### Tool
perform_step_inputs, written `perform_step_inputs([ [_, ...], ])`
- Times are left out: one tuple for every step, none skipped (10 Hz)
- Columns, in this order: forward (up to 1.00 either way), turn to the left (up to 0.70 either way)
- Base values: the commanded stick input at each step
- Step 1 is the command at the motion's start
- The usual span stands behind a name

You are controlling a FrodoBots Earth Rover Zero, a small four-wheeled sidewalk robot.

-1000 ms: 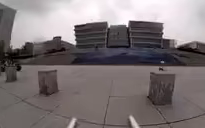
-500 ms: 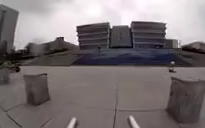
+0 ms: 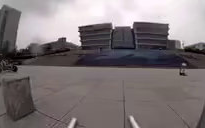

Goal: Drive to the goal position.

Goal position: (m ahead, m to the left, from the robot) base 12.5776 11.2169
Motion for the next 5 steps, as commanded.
perform_step_inputs([
  [1.00,0.40],
  [1.00,0.40],
  [1.00,0.40],
  [1.00,0.40],
  [1.00,0.40],
])
